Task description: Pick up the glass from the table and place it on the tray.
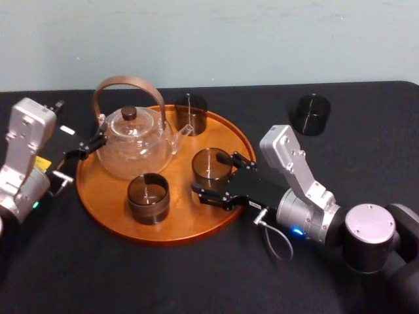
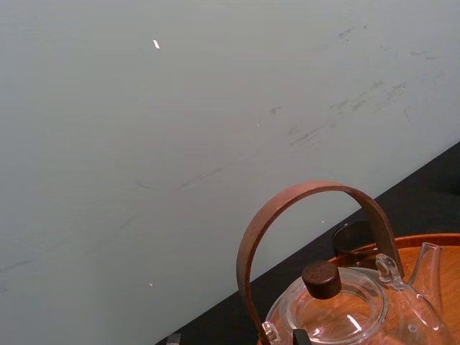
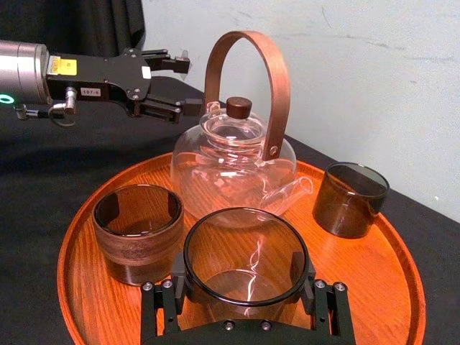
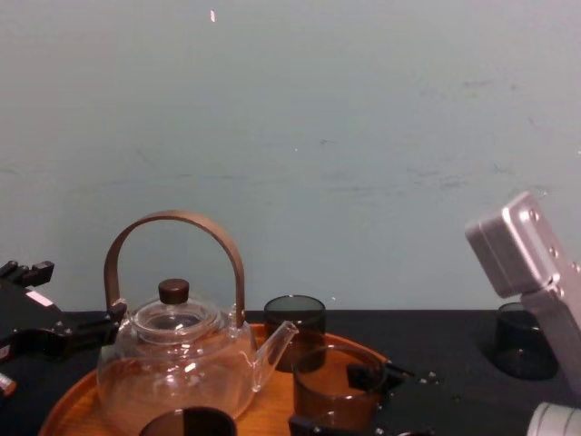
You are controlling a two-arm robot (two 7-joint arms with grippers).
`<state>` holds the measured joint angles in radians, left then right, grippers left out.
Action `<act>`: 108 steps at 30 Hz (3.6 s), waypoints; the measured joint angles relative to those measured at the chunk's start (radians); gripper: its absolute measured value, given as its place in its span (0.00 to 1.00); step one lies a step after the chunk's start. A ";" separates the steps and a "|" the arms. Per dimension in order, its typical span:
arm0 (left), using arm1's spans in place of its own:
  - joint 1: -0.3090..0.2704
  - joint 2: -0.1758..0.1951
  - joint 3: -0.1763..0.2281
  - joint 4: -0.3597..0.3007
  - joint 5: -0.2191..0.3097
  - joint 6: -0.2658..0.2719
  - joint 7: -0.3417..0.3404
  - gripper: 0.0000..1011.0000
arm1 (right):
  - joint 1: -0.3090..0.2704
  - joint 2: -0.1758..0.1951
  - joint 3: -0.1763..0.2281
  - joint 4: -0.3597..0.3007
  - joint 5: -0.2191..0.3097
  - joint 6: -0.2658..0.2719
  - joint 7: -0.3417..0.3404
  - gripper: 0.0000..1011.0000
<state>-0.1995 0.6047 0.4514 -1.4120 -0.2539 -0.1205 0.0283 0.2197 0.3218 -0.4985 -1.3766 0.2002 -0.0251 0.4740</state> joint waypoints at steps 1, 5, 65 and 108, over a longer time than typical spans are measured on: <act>0.000 0.000 0.000 0.000 0.000 0.000 0.000 1.00 | 0.001 -0.001 -0.001 0.002 0.000 0.000 0.000 0.90; 0.000 0.000 0.000 0.000 0.000 0.000 0.000 1.00 | 0.005 -0.003 -0.004 0.015 0.000 0.001 0.001 0.90; 0.000 0.000 0.000 0.000 0.000 0.000 0.000 1.00 | 0.040 -0.036 -0.040 0.126 0.003 -0.054 0.036 0.90; 0.000 0.000 0.000 0.000 0.000 0.000 0.000 1.00 | 0.027 -0.025 -0.032 0.099 0.010 -0.055 0.038 0.99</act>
<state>-0.1995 0.6047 0.4514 -1.4120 -0.2539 -0.1205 0.0283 0.2465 0.2966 -0.5308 -1.2773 0.2099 -0.0796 0.5123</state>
